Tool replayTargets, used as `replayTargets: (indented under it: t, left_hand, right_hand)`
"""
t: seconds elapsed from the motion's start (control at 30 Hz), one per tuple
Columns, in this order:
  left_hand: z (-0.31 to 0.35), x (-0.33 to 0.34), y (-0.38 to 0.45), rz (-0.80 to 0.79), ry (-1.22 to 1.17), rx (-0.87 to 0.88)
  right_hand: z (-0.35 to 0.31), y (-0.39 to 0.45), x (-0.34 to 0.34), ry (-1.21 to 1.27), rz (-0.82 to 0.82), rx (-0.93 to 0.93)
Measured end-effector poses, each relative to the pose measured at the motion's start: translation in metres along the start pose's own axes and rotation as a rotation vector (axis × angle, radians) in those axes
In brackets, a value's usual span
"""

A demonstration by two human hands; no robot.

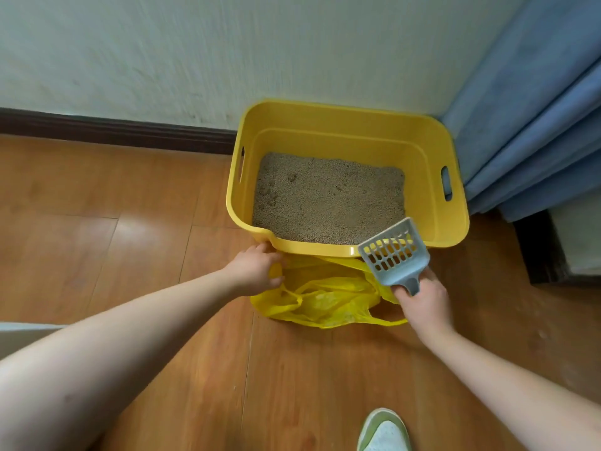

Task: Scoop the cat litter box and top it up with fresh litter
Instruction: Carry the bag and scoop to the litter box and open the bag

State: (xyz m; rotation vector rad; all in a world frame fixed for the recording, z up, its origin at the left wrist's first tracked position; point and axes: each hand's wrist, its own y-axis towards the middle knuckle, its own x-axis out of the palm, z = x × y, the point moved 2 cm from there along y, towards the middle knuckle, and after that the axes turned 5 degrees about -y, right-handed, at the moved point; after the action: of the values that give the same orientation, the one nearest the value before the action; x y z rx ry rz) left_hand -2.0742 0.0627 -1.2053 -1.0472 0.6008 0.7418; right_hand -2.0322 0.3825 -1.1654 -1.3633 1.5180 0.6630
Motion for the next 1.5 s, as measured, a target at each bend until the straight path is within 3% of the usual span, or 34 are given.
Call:
replayTargets:
  t: [0.07,0.2,0.3,0.5,0.6,0.73,0.8,0.9,1.0,1.1,1.23,1.5]
  left_hand:
    - [0.004,-0.007,-0.008,0.054,0.043,0.091]
    - [0.009,-0.002,-0.029,0.281,0.245,0.481]
    - [0.02,0.009,-0.04,0.334,0.348,0.655]
    - [0.056,0.042,-0.023,0.103,0.528,0.865]
    - [0.068,0.054,-0.018,-0.062,0.61,0.75]
    - [0.06,0.046,-0.017,-0.041,0.636,0.679]
    - [0.051,0.044,-0.014,-0.016,0.571,0.681]
    - [0.048,0.036,-0.013,-0.007,0.518,0.64]
    - [0.048,0.028,-0.013,-0.079,0.472,0.521]
    - [0.043,0.021,-0.017,-0.073,0.44,0.505]
    - [0.032,0.021,-0.02,-0.08,0.62,0.432]
    - [0.024,0.015,-0.017,0.08,0.509,0.174]
  right_hand:
    - [0.009,-0.004,-0.007,0.042,0.087,-0.082]
    - [0.011,-0.005,-0.026,-0.026,0.216,-0.187]
    - [-0.005,-0.004,-0.035,-0.028,0.214,-0.215]
    - [-0.014,-0.001,-0.031,0.094,0.1,-0.272]
    - [-0.021,-0.001,-0.046,0.251,0.158,-0.275]
    - [-0.037,-0.002,-0.072,0.297,0.235,-0.36]
    - [-0.042,-0.003,-0.066,0.414,0.094,-0.352]
    - [-0.056,-0.024,-0.028,0.704,-0.378,-0.173]
    - [-0.046,-0.044,0.013,0.379,-0.58,-0.38]
    - [-0.018,-0.032,0.033,-0.167,-0.489,-0.744]
    - [-0.003,-0.013,0.038,-0.524,-0.496,-0.757]
    - [-0.016,-0.009,0.052,-0.728,-0.4,-0.688]
